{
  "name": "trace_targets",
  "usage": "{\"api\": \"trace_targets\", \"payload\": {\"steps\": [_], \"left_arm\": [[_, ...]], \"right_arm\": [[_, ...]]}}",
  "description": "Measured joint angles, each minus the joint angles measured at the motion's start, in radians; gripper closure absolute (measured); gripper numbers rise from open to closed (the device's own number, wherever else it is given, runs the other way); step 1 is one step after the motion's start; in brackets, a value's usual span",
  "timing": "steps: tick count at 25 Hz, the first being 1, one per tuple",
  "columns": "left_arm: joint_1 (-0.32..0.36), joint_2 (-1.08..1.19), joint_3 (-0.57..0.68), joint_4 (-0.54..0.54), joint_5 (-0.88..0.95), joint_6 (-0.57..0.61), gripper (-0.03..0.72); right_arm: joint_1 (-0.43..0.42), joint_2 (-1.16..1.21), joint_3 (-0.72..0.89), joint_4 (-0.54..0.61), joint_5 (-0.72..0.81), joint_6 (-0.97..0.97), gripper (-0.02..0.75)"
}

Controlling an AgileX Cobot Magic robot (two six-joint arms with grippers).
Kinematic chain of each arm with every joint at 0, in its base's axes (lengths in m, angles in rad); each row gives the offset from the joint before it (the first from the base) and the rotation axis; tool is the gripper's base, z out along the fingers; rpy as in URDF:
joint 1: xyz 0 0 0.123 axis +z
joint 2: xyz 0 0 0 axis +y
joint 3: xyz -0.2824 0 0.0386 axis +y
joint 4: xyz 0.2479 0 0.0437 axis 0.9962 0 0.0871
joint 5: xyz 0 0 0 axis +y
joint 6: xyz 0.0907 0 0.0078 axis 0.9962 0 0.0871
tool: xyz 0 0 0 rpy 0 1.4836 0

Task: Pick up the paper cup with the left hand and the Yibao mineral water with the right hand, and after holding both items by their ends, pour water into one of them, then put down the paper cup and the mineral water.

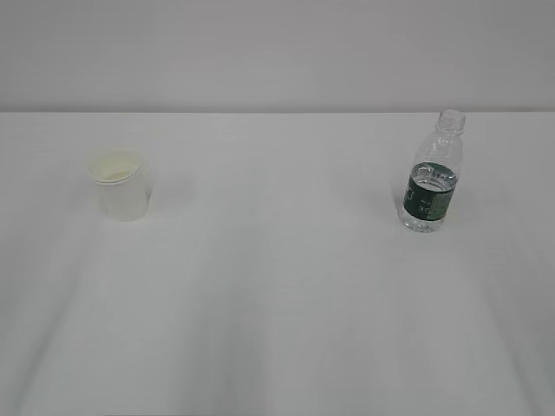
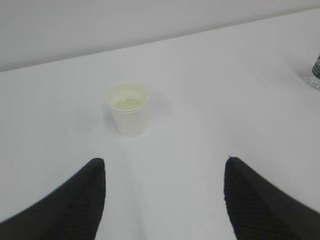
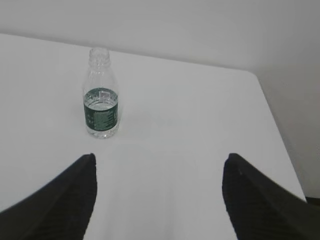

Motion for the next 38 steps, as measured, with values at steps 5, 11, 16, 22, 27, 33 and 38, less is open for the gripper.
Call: {"api": "trace_targets", "payload": {"steps": [5,11,16,22,27,33,38], "left_arm": [[-0.017,-0.111,0.0,-0.017,0.135,0.0,0.16],[-0.017,-0.298,0.0,0.003,0.252,0.0,0.16],[-0.017,-0.395,0.0,0.009,0.343,0.0,0.16],[-0.017,-0.46,0.0,-0.021,0.437,0.0,0.161],[-0.017,-0.492,0.0,-0.038,0.525,0.0,0.174],[-0.017,-0.549,0.0,-0.04,0.551,0.0,0.176],[-0.017,-0.551,0.0,-0.055,0.557,0.0,0.176]], "right_arm": [[0.0,-0.063,0.0,0.127,0.112,-0.076,0.146],[0.0,-0.138,0.0,0.265,0.23,-0.141,0.146],[0.0,-0.225,0.0,0.275,0.323,-0.148,0.146],[0.0,-0.319,-0.01,0.277,0.381,-0.15,0.146],[0.0,-0.375,-0.023,0.289,0.418,-0.152,0.147],[0.0,-0.388,-0.051,0.299,0.536,-0.175,0.192],[0.0,-0.388,-0.051,0.286,0.607,-0.179,0.209]]}}
